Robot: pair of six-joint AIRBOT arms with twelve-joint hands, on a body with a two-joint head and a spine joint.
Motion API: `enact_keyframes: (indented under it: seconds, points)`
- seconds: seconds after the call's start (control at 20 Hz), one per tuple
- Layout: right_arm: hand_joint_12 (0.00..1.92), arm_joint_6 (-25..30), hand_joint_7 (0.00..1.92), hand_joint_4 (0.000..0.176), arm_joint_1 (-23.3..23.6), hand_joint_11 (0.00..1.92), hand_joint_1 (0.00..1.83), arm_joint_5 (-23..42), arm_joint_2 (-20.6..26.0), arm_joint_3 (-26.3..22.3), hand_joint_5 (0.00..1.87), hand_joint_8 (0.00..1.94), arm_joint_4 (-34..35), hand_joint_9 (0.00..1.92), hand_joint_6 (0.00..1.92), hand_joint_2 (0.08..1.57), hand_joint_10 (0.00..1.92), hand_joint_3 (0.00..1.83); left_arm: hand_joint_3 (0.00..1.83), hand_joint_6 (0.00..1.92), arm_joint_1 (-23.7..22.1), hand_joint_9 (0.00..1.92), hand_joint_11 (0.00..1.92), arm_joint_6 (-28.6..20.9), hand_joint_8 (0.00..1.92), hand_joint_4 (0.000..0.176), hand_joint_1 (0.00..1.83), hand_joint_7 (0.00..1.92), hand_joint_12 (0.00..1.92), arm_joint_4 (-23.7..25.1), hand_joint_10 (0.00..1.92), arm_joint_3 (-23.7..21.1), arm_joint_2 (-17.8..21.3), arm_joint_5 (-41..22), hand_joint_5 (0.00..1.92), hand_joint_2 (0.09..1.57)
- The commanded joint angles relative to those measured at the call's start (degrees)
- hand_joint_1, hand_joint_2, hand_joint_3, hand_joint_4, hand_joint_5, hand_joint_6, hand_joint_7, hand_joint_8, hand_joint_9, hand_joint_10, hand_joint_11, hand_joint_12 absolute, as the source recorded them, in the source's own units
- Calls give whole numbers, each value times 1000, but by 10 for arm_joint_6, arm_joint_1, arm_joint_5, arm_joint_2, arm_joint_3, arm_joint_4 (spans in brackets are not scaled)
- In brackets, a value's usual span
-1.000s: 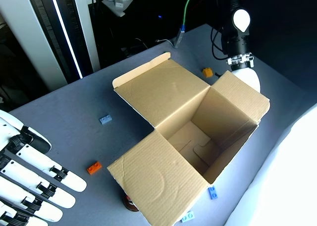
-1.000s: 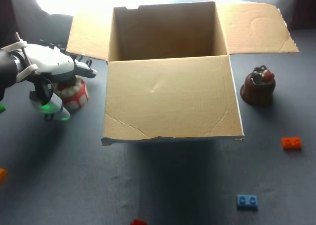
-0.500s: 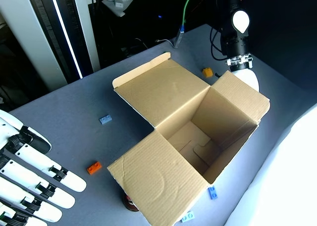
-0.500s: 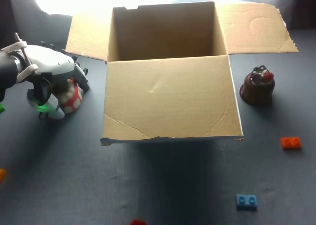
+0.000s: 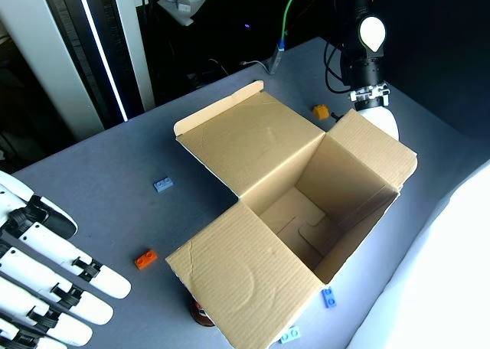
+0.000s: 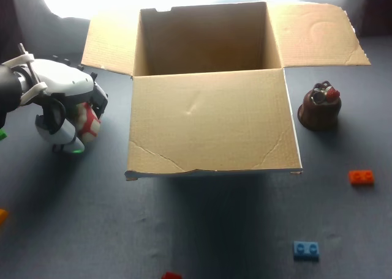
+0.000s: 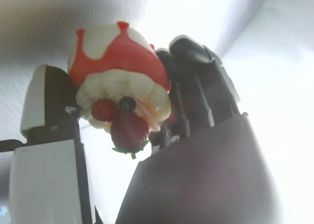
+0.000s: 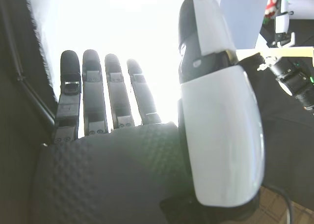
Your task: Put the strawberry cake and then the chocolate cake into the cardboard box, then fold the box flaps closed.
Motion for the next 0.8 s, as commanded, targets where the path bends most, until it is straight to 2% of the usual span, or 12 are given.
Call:
enact_keyframes:
  seconds: [0.0, 0.3, 0.55, 0.75]
  points:
    - [719, 0, 154, 0, 2, 0, 861, 71, 8, 3, 102, 2, 0, 228, 5, 1071, 1, 8, 1, 1414, -3, 401, 352, 3, 1686, 0, 1117, 599, 1921, -3, 1793, 0, 10, 9, 651, 1311]
    - [710, 0, 149, 0, 1, 0, 889, 74, 8, 3, 103, 0, 0, 230, 3, 1061, 1, 0, 2, 1442, 3, 395, 320, 3, 1682, 0, 1107, 574, 1915, -36, 1767, -19, 45, -32, 658, 1316]
    - [754, 0, 161, 0, 1, 0, 899, 75, 9, 3, 104, 0, 0, 246, 0, 1050, 4, 0, 0, 1417, -6, 391, 308, 3, 1685, 0, 1113, 588, 1916, -40, 1736, -39, 83, -111, 657, 1313]
    - [746, 0, 169, 0, 1, 0, 911, 75, 8, 3, 109, 3, 0, 254, 2, 1052, 6, 0, 0, 1412, -31, 411, 332, 11, 1671, 0, 1117, 606, 1909, -40, 1750, -44, 106, -165, 655, 1309]
